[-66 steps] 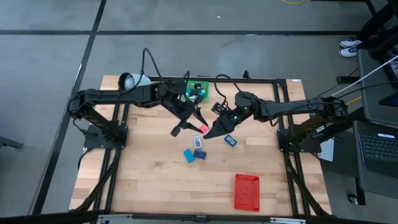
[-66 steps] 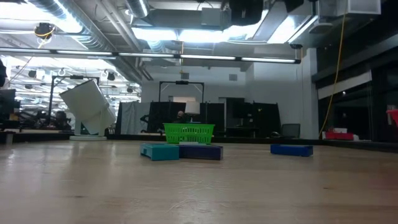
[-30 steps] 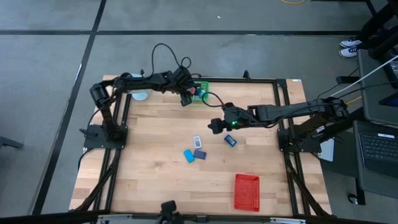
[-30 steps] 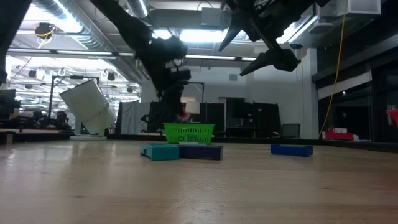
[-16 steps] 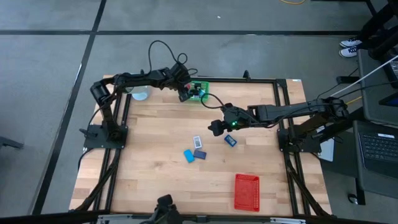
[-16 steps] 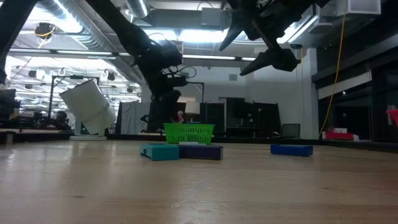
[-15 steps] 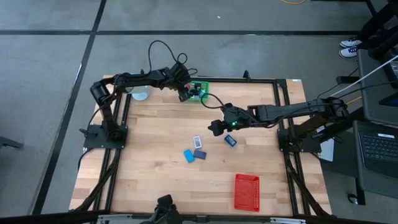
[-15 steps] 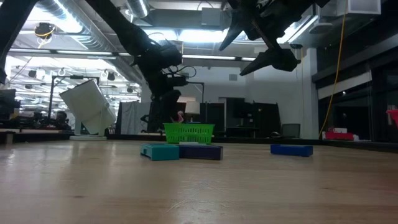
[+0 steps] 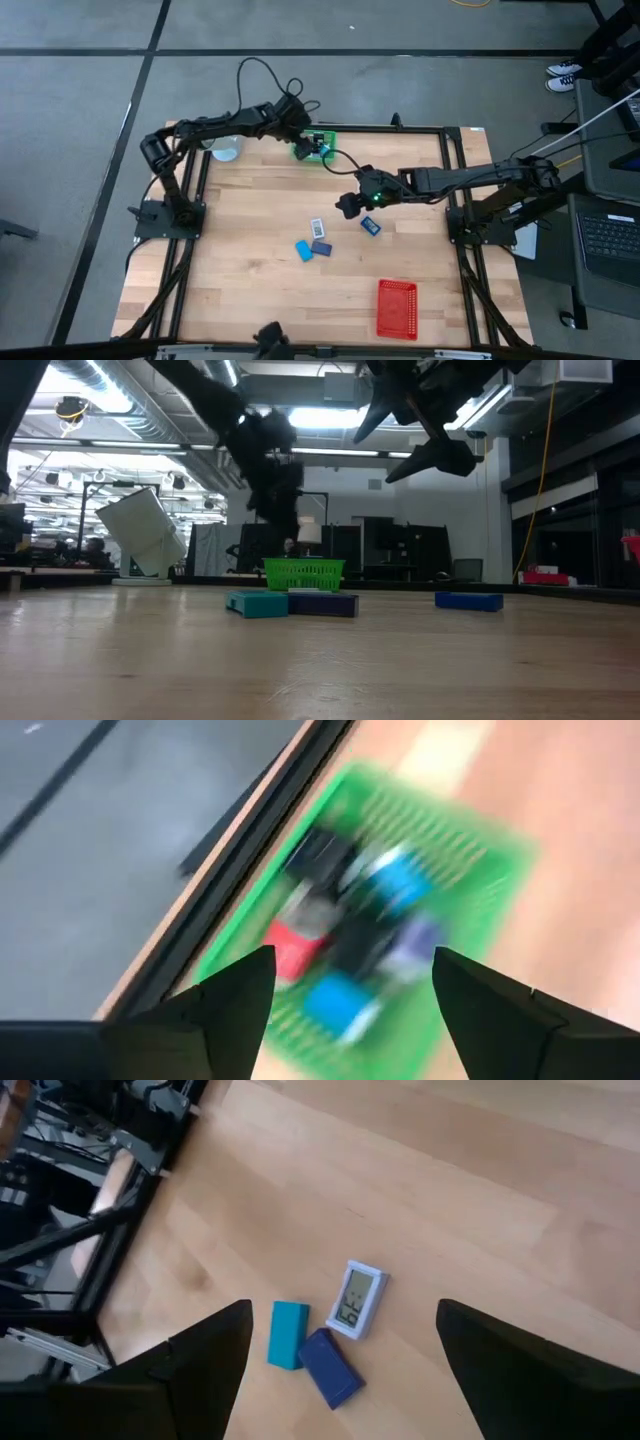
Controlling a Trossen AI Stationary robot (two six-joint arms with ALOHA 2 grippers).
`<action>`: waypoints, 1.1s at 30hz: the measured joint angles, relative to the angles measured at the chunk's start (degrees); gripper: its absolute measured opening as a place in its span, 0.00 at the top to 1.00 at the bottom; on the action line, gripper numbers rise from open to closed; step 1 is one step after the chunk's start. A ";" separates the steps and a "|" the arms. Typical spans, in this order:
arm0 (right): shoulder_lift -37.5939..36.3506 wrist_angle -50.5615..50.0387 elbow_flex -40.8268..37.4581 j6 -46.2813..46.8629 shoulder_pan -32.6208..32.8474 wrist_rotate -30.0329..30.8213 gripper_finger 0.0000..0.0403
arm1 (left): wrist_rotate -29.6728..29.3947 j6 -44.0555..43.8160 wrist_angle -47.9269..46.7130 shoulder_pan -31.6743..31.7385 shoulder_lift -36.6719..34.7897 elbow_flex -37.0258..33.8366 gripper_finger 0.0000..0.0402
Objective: Pick & Place Office items
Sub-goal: Put the blue digital timer into the red bin
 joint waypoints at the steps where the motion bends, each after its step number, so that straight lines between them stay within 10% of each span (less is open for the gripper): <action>1: 0.00 -0.32 0.00 -0.44 0.00 0.25 0.20 | 2.22 -1.91 0.34 -0.50 -0.95 0.74 0.35; 7: 0.01 -11.04 0.02 -3.04 -1.01 1.98 0.20 | 8.86 -11.41 8.10 -6.53 -7.99 2.30 0.36; 21: 7.43 -25.02 0.00 -10.58 5.86 2.10 0.20 | -14.99 -23.10 0.15 -25.85 -13.31 2.19 0.36; 33: 19.60 -23.22 0.00 -15.19 10.73 1.10 0.20 | -29.07 -33.71 -21.94 -28.99 -20.81 2.13 0.36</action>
